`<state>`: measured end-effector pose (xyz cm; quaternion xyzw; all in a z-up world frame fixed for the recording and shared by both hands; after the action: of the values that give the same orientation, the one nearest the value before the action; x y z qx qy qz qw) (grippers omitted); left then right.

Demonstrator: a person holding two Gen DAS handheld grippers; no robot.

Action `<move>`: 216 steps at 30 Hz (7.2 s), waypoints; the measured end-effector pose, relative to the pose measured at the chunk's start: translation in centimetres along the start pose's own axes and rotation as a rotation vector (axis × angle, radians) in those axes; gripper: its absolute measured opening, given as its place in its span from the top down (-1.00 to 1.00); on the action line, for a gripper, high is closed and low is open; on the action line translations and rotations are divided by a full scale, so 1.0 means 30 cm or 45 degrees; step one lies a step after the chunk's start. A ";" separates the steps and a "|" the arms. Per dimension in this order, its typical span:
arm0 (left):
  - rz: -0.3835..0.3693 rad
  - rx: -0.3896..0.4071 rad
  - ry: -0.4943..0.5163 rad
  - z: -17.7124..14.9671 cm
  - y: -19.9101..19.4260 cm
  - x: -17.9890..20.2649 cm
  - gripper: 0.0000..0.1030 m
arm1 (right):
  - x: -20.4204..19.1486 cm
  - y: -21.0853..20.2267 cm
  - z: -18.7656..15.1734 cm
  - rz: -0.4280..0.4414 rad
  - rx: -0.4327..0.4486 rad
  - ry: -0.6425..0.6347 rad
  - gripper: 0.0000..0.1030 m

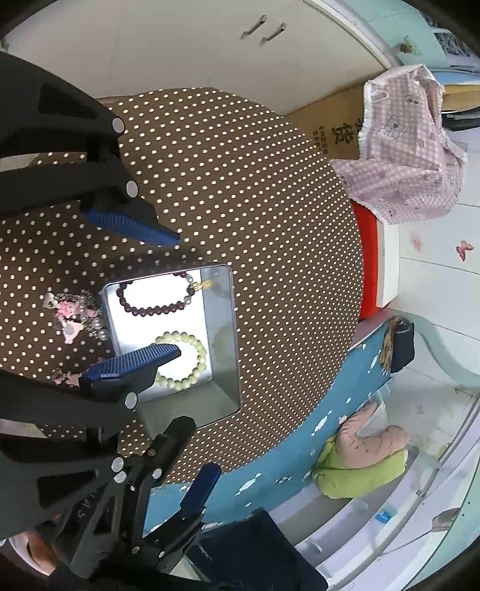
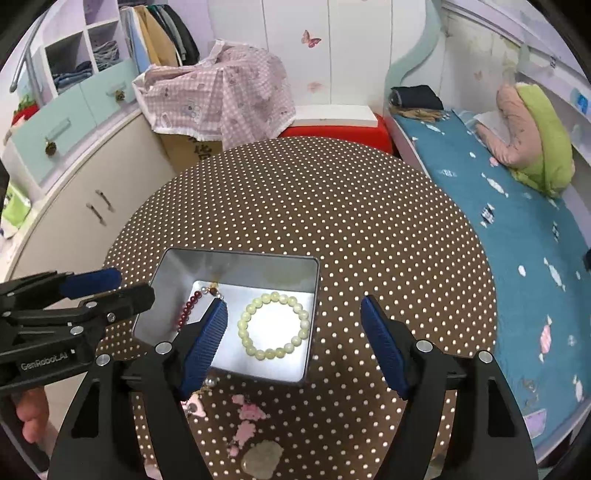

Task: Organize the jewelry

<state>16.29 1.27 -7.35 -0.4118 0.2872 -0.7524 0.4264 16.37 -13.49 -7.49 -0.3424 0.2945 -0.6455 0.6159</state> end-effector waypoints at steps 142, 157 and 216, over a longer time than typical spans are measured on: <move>-0.196 0.093 0.066 -0.124 -0.151 0.006 0.78 | -0.099 -0.138 -0.120 0.242 0.047 -0.152 0.67; -0.215 0.065 0.094 0.018 -0.064 0.060 0.78 | -0.124 -0.044 0.041 0.281 0.047 -0.077 0.67; -0.166 -0.070 0.071 -0.303 -0.061 0.022 0.18 | -0.009 -0.042 -0.271 0.147 -0.115 0.051 -0.40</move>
<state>7.49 2.30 -10.17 -0.4201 0.2920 -0.7816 0.3570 9.09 -13.48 -11.30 -0.3393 0.3546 -0.6018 0.6301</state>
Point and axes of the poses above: each gripper's, at about its wrist camera, not at the fingertips, and y roughly the way its jaws point, x to its right, z to its top, the point moved 8 cm from there along y, roughly the way its jaws point, and after that the axes turned 13 degrees about -z, right-handed, at the moved point
